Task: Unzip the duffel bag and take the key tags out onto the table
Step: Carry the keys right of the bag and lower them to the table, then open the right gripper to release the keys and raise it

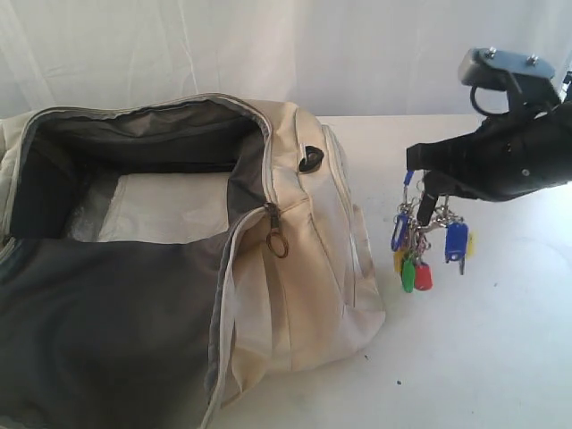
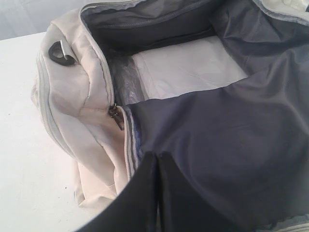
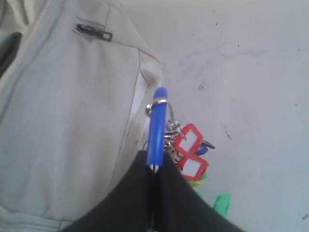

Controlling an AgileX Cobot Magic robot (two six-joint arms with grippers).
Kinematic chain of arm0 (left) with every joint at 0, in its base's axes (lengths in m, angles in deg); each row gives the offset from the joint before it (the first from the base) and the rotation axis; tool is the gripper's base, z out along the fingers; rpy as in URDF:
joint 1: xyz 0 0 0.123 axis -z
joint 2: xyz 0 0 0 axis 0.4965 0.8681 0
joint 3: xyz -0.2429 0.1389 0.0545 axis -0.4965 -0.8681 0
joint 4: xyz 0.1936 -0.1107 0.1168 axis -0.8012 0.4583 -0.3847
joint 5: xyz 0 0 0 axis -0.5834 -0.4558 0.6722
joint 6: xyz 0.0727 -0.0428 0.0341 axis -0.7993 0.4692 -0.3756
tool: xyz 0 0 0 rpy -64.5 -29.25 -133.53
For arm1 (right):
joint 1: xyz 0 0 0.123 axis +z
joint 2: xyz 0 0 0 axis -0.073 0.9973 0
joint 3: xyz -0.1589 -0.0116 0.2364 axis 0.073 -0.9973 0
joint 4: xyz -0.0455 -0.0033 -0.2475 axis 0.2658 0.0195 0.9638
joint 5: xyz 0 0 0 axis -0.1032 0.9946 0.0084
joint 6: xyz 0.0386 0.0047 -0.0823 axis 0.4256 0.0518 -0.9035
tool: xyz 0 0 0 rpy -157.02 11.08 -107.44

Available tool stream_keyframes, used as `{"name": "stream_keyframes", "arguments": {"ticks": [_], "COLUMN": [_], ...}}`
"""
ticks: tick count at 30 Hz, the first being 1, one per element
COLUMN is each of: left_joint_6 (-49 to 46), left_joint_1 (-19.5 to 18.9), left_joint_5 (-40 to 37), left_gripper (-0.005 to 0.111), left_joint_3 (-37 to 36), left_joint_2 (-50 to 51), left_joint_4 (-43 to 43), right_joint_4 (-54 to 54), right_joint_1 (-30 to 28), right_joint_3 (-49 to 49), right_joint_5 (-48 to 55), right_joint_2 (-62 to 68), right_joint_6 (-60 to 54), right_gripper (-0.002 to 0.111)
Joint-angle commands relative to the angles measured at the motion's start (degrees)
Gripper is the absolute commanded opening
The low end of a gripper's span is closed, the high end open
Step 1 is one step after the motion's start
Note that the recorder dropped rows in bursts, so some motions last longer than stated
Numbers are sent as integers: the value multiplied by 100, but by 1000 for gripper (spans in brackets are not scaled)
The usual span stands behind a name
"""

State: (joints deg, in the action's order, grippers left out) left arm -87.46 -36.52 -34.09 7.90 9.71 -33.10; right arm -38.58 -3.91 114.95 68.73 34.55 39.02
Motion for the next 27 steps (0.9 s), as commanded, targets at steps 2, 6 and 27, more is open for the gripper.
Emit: {"name": "stream_keyframes", "arguments": {"ticks": [2, 6, 27], "left_joint_6": [63, 63, 63], "left_joint_1": [25, 25, 25], "left_joint_5": [24, 24, 36], "left_gripper": [0, 0, 0], "left_joint_3": [-24, -24, -24], "left_joint_2": [-32, -32, -32], "left_joint_4": [46, 46, 66], "right_joint_4": [-1043, -1478, -1385], "right_joint_1": [-147, -487, -493], "right_joint_3": [-25, -25, 403], "right_joint_5": [-186, 182, 913], "right_joint_2": [791, 1378, 175], "right_joint_6": [-855, -1182, -1332], "right_gripper": [0, 0, 72]}}
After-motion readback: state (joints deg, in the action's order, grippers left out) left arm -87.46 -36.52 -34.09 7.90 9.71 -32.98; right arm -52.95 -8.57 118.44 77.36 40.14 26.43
